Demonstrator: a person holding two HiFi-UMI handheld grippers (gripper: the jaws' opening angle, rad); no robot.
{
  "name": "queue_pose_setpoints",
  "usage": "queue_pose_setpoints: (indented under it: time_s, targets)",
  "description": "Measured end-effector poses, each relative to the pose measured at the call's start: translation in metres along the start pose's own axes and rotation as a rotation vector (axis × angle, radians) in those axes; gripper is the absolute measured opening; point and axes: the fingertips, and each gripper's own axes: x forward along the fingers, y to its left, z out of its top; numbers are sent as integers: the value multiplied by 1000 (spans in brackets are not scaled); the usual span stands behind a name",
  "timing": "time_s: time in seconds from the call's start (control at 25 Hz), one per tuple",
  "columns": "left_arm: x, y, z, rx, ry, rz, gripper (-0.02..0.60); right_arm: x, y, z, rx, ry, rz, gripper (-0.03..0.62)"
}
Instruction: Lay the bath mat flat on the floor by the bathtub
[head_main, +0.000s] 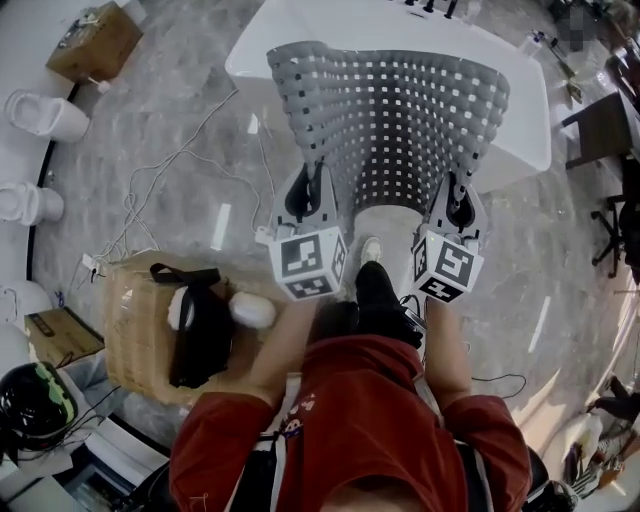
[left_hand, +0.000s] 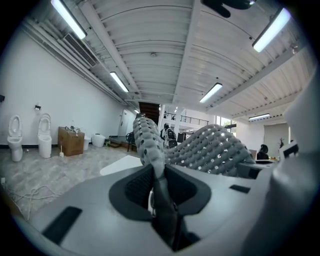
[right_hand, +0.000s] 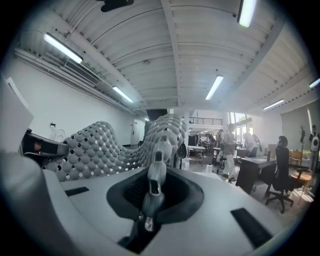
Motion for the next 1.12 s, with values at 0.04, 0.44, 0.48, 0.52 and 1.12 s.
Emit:
queue_pose_setpoints:
  time_s: [0.04, 0.44, 0.48, 0.52, 1.12]
  targets:
    - [5, 2, -4, 1, 10, 8, 77, 7, 0, -5, 4, 10, 7, 44]
    - [77, 33, -67, -2, 133, 91, 77, 87, 16, -81, 17, 144, 79, 44]
    - [84, 34, -73, -3, 151, 98, 77, 93, 16, -89, 18, 162, 85, 44]
    - [90, 36, -80, -4, 167, 105, 77, 99, 15, -97, 20, 180, 91, 44]
    - [177, 74, -242, -18, 383, 170, 77, 176, 16, -275, -7, 414, 157, 44]
